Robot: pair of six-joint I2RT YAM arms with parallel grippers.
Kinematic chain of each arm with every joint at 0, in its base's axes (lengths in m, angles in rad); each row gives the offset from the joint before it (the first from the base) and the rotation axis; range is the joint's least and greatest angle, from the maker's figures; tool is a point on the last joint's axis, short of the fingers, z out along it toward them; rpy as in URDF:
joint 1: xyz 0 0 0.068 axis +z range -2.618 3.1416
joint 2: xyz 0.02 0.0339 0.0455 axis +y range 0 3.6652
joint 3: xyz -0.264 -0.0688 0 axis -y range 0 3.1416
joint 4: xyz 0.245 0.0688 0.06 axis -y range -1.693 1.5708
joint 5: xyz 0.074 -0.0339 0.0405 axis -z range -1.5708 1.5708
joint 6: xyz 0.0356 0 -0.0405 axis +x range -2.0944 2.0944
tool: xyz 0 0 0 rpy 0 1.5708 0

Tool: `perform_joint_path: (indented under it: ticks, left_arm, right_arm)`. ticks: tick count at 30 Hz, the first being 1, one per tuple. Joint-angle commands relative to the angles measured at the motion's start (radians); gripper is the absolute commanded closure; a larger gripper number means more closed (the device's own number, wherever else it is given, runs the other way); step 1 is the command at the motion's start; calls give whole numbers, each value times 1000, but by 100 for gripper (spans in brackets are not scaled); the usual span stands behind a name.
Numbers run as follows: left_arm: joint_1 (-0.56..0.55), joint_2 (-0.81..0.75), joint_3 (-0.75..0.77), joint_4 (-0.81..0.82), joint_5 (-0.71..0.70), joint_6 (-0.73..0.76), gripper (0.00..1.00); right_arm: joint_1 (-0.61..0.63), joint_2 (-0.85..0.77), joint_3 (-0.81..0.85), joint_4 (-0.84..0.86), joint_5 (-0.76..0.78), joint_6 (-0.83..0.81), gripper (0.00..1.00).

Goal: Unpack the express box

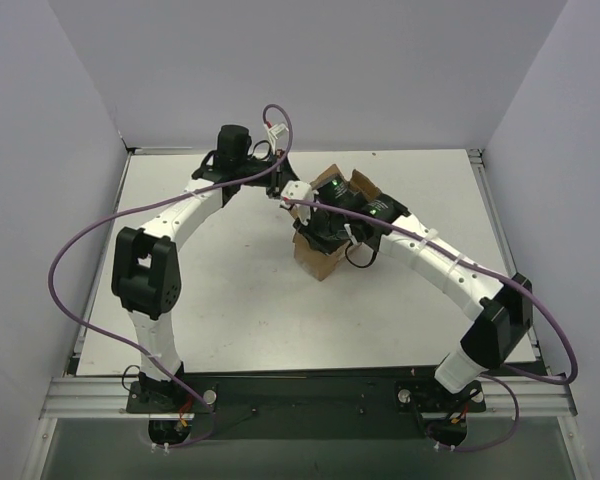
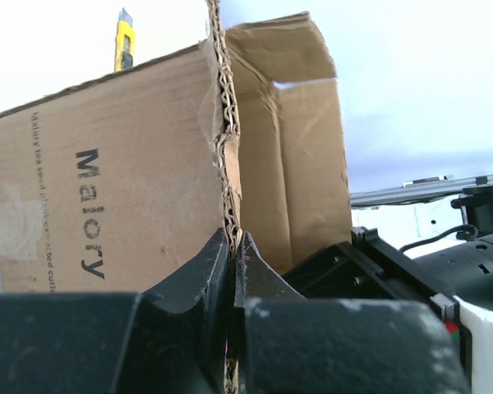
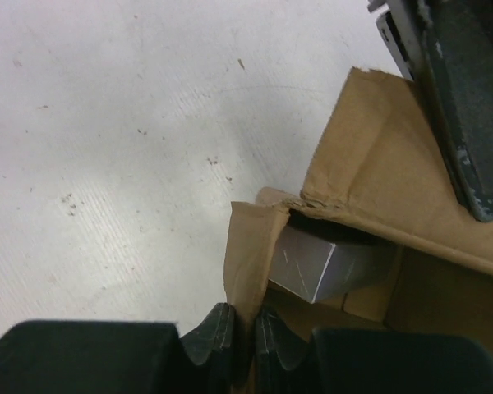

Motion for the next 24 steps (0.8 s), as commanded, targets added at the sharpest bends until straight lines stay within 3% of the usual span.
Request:
perform_joint_path:
  ticks: [1, 3, 4, 7, 13, 18, 24]
  left_arm:
    - [-4, -86, 25, 37, 13, 29, 100]
    - [-5, -94, 28, 23, 10, 60, 100]
    - [-5, -100, 31, 3, 6, 75, 100]
    - [-11, -126, 38, -35, -13, 137, 100]
    - [-22, -143, 86, -138, -56, 246, 100]
    - [-54, -149, 181, -267, -118, 367, 100]
    - [-86, -184, 167, -307, -169, 424, 100]
  right_arm:
    - [10, -29, -92, -50, 73, -30, 99]
    - [12, -52, -88, -47, 47, -33, 95]
    - [10, -60, -79, -47, 39, -33, 82]
    - [8, -87, -33, -52, 82, -61, 64]
    - [-36, -132, 98, -86, -31, -74, 48]
    - [-103, -170, 124, -80, -148, -21, 50]
    - [-120, -198, -31, -20, 28, -54, 58]
